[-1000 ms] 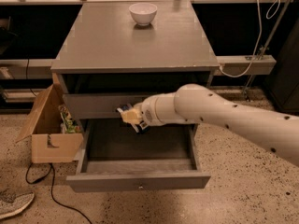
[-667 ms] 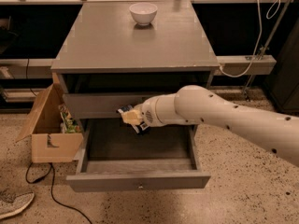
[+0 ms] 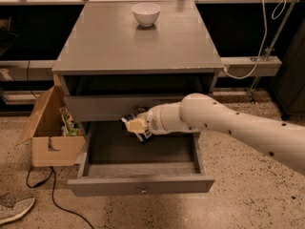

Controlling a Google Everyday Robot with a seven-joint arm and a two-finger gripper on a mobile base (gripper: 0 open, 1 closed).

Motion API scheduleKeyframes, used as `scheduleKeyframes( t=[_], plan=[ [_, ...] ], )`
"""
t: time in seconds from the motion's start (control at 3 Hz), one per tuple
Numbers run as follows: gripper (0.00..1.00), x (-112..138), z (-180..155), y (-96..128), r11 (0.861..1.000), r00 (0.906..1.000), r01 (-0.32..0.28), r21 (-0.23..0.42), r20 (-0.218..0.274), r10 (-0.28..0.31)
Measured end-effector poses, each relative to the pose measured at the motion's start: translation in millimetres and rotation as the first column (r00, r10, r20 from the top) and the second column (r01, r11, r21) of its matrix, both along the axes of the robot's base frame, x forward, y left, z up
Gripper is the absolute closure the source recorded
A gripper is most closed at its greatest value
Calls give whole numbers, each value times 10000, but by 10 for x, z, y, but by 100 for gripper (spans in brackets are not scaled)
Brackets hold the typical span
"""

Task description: Place rxbar blueberry into middle drawer

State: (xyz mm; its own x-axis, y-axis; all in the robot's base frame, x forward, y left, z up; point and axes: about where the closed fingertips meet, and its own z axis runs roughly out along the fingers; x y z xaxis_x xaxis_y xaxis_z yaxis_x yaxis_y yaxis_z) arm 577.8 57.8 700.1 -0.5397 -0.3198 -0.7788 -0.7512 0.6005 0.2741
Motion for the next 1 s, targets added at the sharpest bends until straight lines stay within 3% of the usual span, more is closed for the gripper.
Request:
scheduleKeyframes(
  t=[0.33, 0.67, 1.0],
  plan=[
    [100, 107, -600, -68, 9970, 9965, -612, 472, -548, 638],
    [84, 202, -1217, -94, 9969, 9902, -762, 191, -1156, 779],
    [53, 383, -1882, -181, 9990, 9792, -12, -457, -2028, -81]
  ],
)
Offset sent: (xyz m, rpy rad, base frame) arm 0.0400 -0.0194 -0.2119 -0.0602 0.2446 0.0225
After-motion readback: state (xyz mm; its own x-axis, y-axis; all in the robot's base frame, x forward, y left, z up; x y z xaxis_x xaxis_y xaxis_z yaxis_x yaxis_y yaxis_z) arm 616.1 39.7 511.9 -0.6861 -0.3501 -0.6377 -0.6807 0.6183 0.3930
